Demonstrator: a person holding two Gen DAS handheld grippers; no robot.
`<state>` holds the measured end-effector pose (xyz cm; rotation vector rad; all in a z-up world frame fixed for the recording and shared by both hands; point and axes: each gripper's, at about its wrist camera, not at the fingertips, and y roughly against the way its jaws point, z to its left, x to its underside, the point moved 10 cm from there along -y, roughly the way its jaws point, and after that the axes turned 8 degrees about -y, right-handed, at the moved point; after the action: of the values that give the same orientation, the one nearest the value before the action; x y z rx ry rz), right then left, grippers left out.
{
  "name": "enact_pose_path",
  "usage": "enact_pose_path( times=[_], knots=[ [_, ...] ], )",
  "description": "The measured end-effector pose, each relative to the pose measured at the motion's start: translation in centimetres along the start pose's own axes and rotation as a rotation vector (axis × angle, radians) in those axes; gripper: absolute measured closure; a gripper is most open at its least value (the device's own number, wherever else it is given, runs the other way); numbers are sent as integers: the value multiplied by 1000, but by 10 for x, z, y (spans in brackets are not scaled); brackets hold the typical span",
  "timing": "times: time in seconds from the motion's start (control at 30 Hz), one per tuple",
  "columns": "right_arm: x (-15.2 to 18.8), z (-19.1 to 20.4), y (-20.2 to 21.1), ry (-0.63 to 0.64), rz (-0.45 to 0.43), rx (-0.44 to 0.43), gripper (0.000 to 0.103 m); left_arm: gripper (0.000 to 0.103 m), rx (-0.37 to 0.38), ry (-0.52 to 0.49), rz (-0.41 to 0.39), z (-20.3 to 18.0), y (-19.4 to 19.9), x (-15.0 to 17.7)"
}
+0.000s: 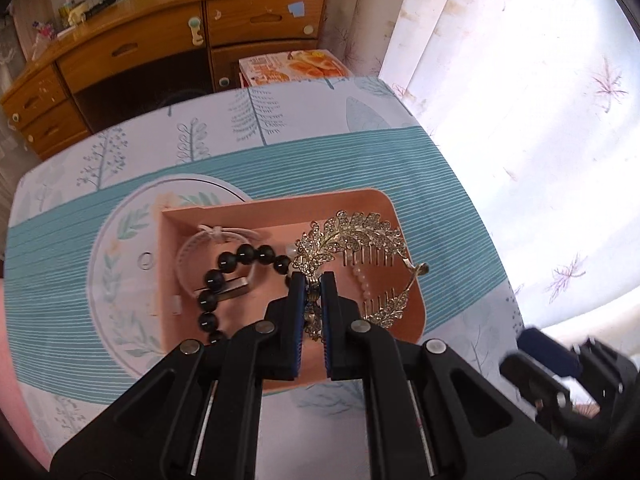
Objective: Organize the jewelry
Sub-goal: 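Carry the comb into the pink box with left tool while right tool drops pearls in, then move left tool toward the remaining pearl necklace while right tool approaches red string bracelet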
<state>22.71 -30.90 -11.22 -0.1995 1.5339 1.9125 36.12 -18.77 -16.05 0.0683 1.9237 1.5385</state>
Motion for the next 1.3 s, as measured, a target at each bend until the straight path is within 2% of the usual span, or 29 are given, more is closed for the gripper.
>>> enact_pose_path(
  times=[0.17, 0.23, 0.27, 0.3, 0.37, 0.6, 0.83, 0.93, 1.1, 1.3],
  knots=[
    [16, -20, 15, -17, -10, 11, 79, 96, -36, 28, 30, -4, -27, 0],
    [18, -24, 20, -21, -14, 14, 79, 92, -31, 24, 48, -7, -34, 2],
    [21, -25, 22, -19, -17, 14, 79, 84, -25, 21, 51, -8, -35, 3],
    [22, -25, 24, -18, -18, 13, 79, 70, -27, 17, 52, -9, -34, 4],
    [27, -23, 27, -11, -15, 4, 79, 59, -48, 17, 35, -6, -29, 6],
    [44, -11, 40, 8, -12, -30, 79, 59, -53, 20, -3, 6, 12, 21],
    [72, 7, 59, 36, -4, -76, 79, 59, -50, 24, -79, 20, 77, 54],
    [79, 12, 66, 46, -1, -90, 79, 59, -77, 10, -116, 24, 104, 69],
    [86, 23, 81, 71, -16, -106, 79, 58, -99, -13, -171, 21, 140, 91],
    [91, 33, 99, 96, -26, -120, 79, 58, -86, -43, -205, 11, 169, 120]
  ],
)
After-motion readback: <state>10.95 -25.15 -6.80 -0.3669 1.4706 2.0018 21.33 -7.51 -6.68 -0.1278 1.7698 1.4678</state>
